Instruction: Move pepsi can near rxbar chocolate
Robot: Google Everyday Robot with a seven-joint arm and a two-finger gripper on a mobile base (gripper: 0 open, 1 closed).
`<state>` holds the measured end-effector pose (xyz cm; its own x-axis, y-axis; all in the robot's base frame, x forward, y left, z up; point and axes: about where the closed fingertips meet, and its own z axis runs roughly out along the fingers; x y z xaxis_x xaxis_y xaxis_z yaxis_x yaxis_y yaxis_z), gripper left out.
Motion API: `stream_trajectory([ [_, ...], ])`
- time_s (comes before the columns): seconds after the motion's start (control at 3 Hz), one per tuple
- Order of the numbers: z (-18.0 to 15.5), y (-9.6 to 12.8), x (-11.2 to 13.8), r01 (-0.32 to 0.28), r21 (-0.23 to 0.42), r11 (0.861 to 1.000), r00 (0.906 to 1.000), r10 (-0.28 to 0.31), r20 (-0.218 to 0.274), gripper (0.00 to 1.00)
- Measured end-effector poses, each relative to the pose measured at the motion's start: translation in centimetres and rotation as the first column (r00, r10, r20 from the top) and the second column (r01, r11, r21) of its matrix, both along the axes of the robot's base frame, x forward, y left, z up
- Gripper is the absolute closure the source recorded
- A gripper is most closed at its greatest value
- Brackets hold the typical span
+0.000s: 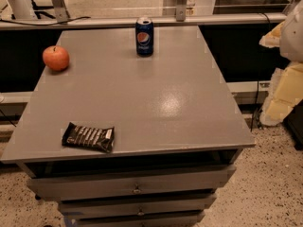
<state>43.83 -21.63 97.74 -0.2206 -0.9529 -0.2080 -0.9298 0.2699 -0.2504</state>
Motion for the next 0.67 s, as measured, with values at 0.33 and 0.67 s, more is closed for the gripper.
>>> stream_trajectory([
  [0.33,0.0,0.0,0.0,0.0,0.0,1.0,1.0,0.0,0.0,0.0],
  [0.67,-0.2,0.2,1.0,-0.002,0.051,0.999,0.9998,0.001,0.021,0.0],
])
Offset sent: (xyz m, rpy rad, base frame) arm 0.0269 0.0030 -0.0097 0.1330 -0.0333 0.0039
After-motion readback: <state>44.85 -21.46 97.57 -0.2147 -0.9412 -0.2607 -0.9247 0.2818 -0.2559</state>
